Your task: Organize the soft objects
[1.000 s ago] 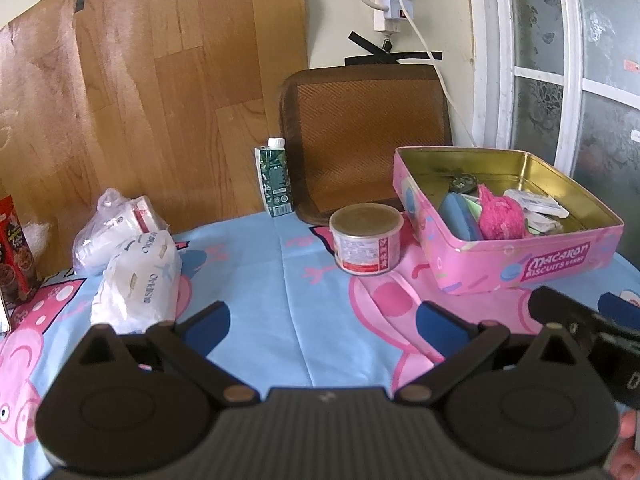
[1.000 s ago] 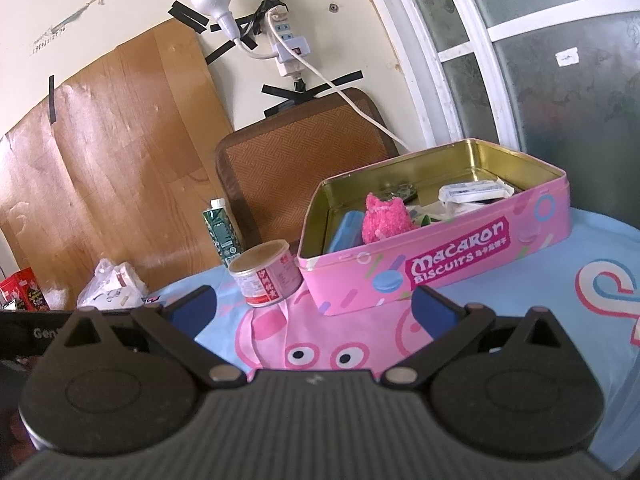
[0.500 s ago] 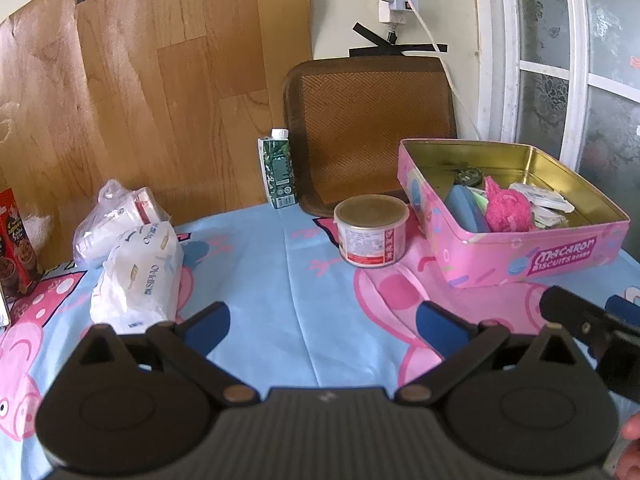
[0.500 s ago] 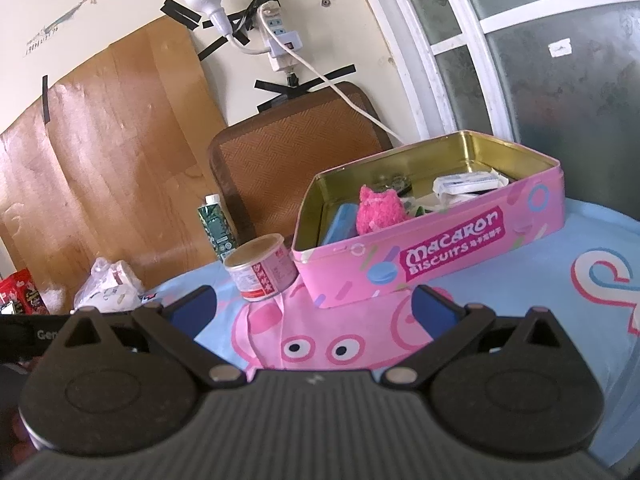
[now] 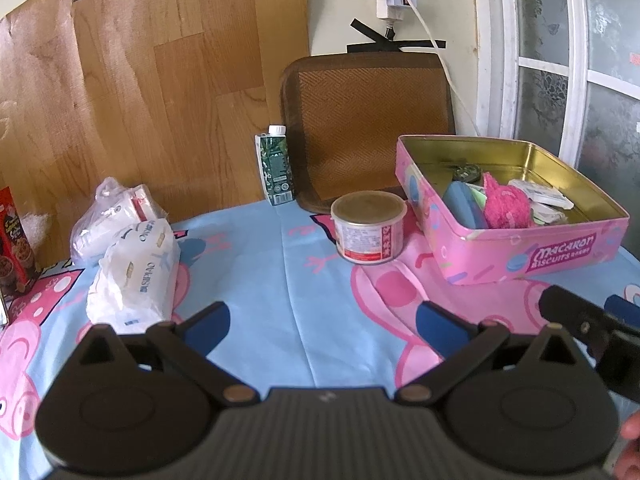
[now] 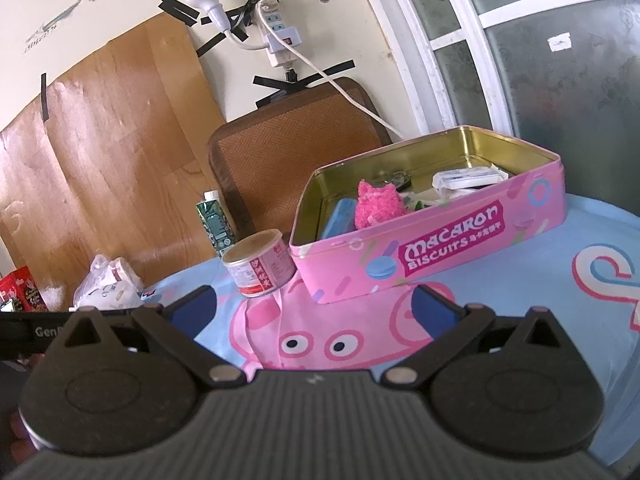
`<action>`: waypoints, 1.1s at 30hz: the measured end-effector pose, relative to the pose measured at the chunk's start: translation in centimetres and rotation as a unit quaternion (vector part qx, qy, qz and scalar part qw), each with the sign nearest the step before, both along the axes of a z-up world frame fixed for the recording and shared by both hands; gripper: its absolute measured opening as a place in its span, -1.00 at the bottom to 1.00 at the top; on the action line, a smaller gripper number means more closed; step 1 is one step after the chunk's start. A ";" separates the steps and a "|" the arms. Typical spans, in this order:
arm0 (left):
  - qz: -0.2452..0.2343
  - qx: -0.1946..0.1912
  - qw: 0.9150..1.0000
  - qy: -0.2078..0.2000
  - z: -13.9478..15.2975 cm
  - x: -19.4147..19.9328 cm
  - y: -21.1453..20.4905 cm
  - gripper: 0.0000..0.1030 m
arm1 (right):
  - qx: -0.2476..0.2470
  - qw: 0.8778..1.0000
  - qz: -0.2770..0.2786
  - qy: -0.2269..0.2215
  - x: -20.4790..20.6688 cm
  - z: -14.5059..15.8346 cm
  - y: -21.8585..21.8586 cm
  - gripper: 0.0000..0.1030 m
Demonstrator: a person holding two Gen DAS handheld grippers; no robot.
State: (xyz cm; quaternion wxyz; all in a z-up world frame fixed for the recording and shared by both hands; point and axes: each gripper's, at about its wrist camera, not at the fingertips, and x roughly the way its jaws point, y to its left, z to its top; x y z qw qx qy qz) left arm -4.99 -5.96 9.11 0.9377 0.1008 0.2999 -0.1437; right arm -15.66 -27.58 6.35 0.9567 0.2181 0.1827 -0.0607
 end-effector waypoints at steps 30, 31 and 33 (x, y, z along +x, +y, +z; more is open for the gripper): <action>-0.015 -0.023 1.000 0.014 0.6 -0.3 -0.3 0.99 | -0.008 0.999 -0.029 -0.030 -0.7 0.3 -0.5 1.00; -0.016 -0.024 0.999 0.014 0.6 -0.3 -0.3 0.99 | -0.008 0.999 -0.028 -0.030 -0.7 0.4 -0.5 1.00; -0.015 -0.023 1.000 0.013 0.7 -0.4 -0.3 0.99 | -0.009 0.999 -0.028 -0.030 -0.7 0.4 -0.5 1.00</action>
